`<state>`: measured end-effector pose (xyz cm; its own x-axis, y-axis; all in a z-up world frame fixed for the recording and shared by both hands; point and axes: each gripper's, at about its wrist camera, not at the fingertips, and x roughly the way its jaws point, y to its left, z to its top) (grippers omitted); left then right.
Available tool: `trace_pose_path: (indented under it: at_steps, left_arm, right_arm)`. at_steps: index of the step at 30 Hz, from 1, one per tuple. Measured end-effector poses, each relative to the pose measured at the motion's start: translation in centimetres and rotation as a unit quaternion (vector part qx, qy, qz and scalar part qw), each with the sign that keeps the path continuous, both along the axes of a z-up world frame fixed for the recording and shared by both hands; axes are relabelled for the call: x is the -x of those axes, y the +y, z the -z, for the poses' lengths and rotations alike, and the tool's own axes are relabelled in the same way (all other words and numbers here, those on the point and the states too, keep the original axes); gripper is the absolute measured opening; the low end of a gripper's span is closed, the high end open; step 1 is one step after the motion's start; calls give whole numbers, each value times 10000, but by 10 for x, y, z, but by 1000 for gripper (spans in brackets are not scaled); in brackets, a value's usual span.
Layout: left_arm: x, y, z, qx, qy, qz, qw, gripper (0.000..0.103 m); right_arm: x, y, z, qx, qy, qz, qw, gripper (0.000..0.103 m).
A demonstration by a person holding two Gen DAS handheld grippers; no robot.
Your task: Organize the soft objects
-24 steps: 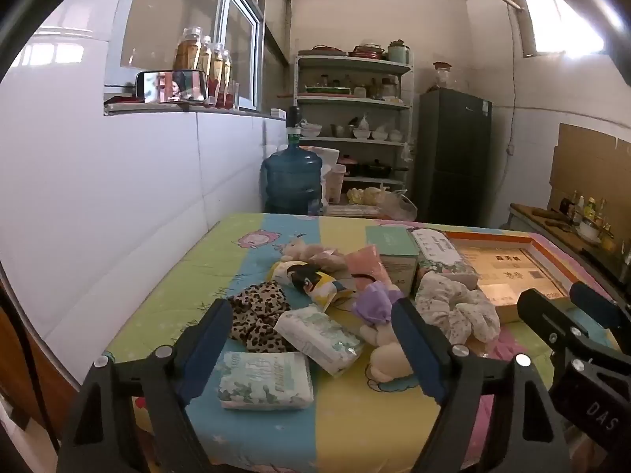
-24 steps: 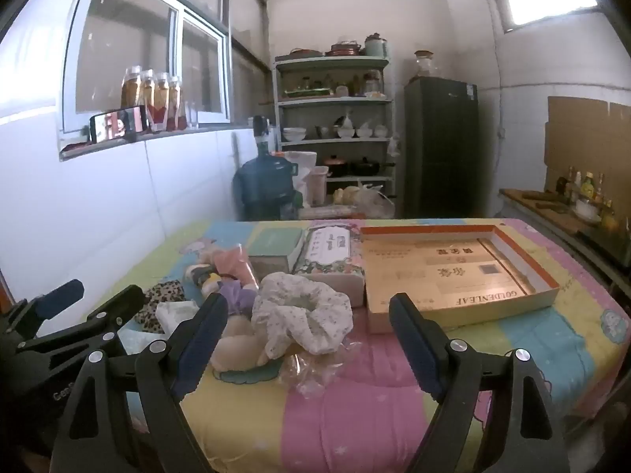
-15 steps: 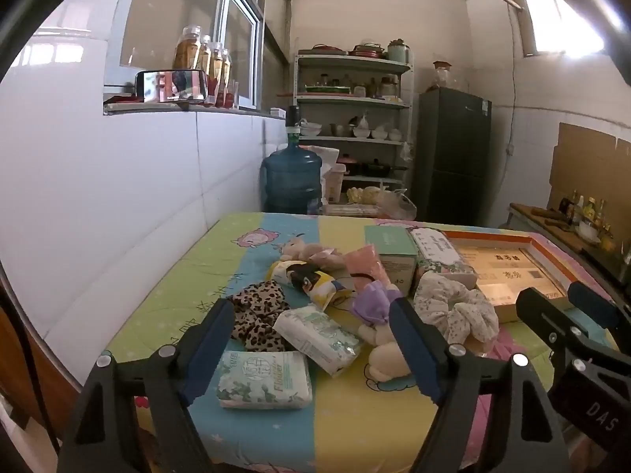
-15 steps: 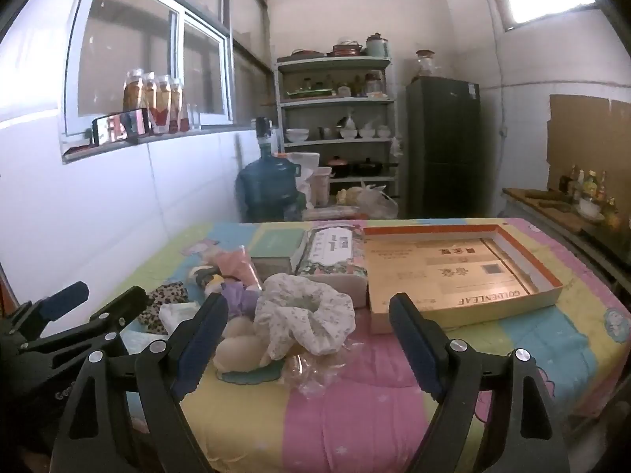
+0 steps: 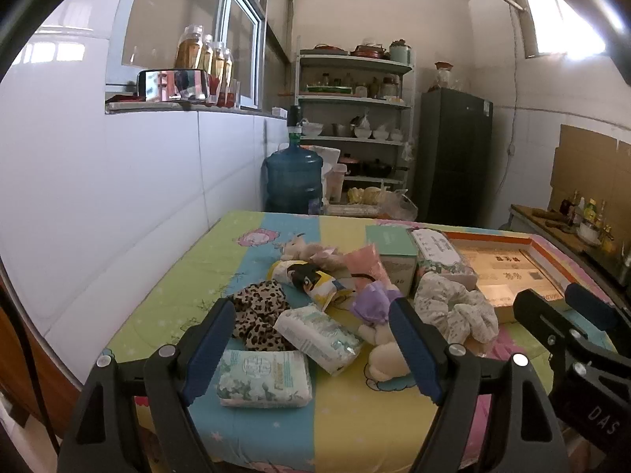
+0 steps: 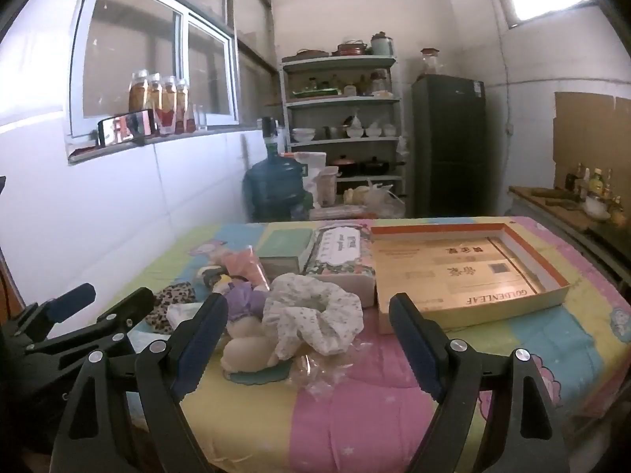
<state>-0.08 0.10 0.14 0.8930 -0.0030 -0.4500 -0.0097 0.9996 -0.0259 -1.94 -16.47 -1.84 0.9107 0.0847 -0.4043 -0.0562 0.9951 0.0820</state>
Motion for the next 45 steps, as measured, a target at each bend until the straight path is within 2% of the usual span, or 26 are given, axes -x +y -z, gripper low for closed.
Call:
trace_pose_path:
  at_steps: [45]
  left_arm:
    - [2, -1, 6, 105, 38, 75, 9999, 81]
  right_arm:
    - [0, 3, 5, -78, 74, -88, 9999, 85]
